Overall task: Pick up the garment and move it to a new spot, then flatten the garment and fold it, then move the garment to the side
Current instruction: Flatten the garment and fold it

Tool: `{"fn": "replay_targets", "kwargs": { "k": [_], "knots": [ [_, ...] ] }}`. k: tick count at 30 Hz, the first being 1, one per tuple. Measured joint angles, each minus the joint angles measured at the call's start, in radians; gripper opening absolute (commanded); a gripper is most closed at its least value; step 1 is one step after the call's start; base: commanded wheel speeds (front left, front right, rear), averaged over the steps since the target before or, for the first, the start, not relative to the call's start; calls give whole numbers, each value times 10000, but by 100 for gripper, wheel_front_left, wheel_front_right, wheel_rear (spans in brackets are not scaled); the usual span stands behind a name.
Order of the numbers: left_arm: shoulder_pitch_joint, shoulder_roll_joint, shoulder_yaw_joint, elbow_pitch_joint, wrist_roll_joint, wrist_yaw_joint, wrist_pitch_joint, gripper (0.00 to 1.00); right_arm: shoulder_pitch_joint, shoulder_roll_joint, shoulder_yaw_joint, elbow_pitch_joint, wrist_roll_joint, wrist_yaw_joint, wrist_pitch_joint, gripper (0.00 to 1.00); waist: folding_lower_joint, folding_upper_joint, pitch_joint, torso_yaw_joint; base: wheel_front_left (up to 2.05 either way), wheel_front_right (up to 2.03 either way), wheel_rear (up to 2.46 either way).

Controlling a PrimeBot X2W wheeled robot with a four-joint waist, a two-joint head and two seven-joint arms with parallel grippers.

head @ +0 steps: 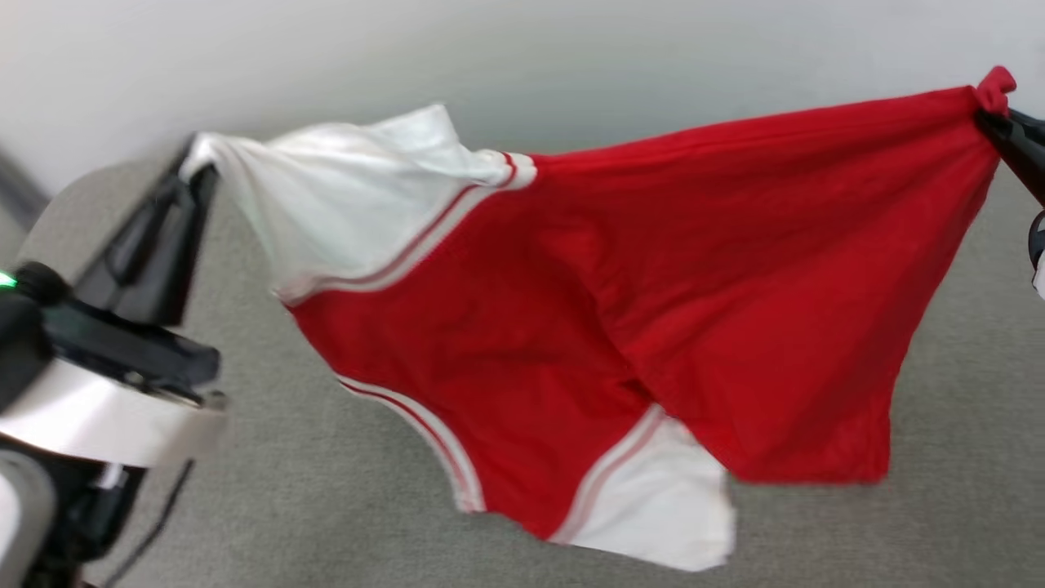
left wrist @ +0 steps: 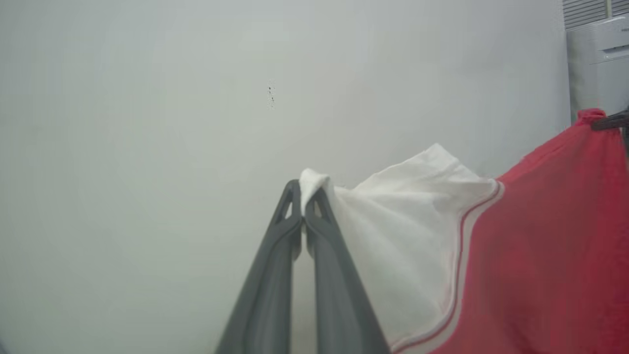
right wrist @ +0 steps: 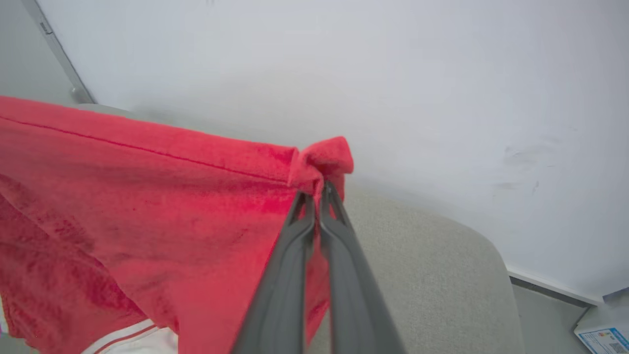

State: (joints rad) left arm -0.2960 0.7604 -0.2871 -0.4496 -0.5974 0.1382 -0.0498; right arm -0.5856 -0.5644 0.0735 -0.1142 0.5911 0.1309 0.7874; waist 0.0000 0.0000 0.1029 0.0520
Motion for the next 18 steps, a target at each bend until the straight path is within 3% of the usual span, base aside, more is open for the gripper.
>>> {"fn": "replay_targets", "kwargs": {
  "k": [11, 18],
  "knots": [
    [-1864, 903, 1281, -786, -213, 130, 688, 0, -287, 201, -382, -1877, 435, 0, -621, 0, -2, 0, -247, -1081, 0, 0, 0],
    [-3583, 972, 1448, -527, -240, 79, 945, 0, -868, 614, -775, -2226, 483, 0, -968, 0, -1, 0, 161, -1222, 0, 0, 0]
  ]
}}
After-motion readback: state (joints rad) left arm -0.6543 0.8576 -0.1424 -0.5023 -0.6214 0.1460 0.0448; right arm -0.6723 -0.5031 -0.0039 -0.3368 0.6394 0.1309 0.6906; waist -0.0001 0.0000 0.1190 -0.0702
